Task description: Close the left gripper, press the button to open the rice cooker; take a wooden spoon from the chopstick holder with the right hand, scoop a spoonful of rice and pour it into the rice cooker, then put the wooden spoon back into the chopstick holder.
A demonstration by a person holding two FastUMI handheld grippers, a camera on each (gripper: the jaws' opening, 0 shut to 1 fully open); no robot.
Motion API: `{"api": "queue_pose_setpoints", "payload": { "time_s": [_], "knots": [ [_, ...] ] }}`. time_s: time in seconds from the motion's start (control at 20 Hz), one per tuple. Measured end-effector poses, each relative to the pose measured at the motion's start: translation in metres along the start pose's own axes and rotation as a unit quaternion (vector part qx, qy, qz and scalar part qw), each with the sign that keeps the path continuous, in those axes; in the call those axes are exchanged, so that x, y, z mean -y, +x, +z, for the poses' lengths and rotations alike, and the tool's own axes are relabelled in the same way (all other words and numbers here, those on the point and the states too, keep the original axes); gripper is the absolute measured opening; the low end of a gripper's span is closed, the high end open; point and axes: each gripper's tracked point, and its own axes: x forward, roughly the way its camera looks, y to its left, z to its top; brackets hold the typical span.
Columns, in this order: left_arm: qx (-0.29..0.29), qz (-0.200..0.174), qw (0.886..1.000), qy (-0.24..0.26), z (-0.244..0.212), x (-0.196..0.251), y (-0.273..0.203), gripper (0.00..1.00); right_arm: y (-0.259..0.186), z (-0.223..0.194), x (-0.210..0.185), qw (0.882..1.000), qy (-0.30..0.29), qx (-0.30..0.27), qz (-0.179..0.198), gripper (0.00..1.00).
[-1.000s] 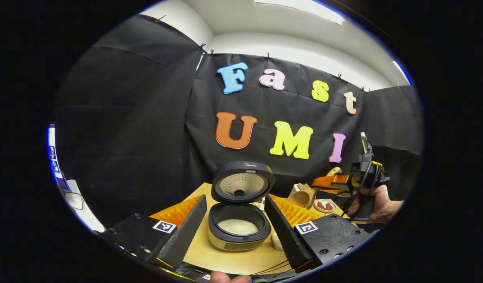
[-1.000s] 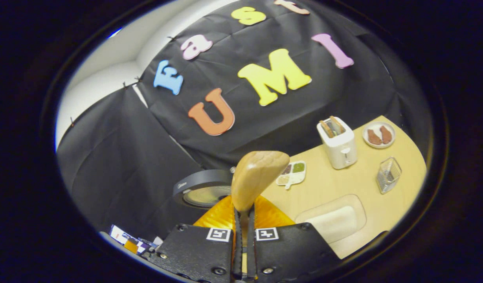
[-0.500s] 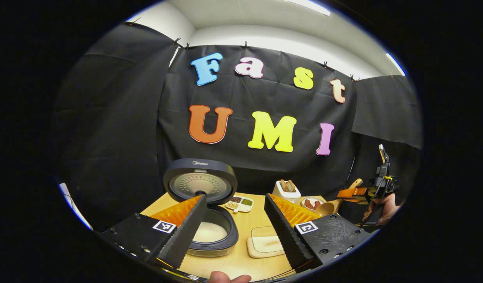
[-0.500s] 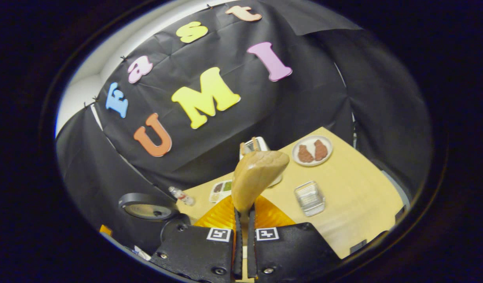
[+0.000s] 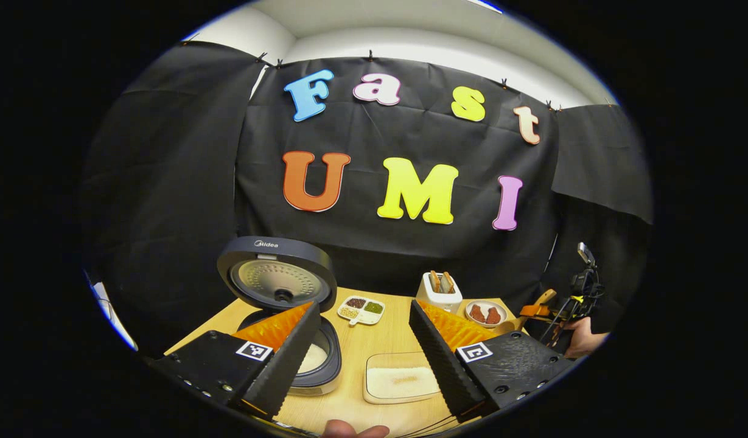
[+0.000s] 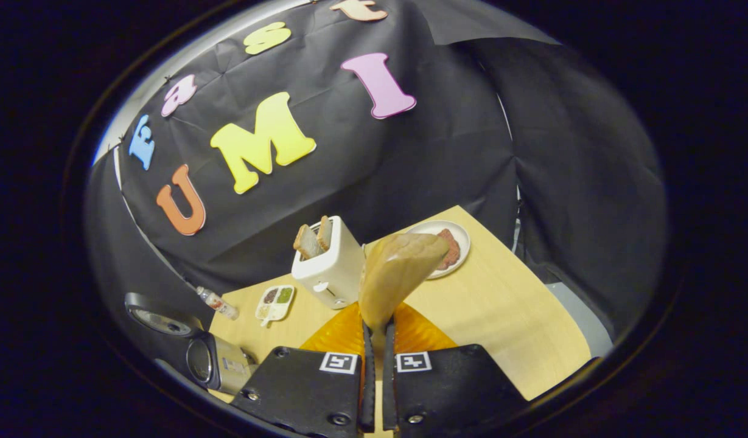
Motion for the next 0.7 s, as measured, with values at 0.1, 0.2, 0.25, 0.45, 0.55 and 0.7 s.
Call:
{"api": "queue_pose_setpoints", "payload": {
  "time_s": [0.1,0.2,0.25,0.45,0.55,0.7],
  "knots": [
    [-0.008,0.010,1.000,0.008,-0.002,-0.001,-0.001,0.95,0.017,-0.008,0.003,1.000,-0.010,-0.008,-0.003,0.10],
    [-0.011,0.020,1.000,0.011,-0.003,-0.004,-0.001,0.95,0.030,-0.018,0.006,1.000,-0.019,-0.011,-0.003,0.10],
    [-0.013,0.025,1.000,0.012,-0.003,-0.006,-0.001,0.95,0.037,-0.023,0.009,1.000,-0.026,-0.012,-0.007,0.10],
    [-0.021,0.040,0.999,0.012,-0.005,-0.014,-0.005,0.95,0.058,-0.043,0.011,0.999,-0.037,-0.021,-0.007,0.11],
    [-0.024,0.047,0.999,0.012,-0.005,-0.018,-0.007,0.95,0.067,-0.046,0.015,0.999,-0.050,-0.018,-0.012,0.12],
    [-0.027,0.053,0.998,0.012,-0.007,-0.022,-0.008,0.95,0.071,-0.054,0.016,0.998,-0.052,-0.025,-0.010,0.13]
  ]
}}
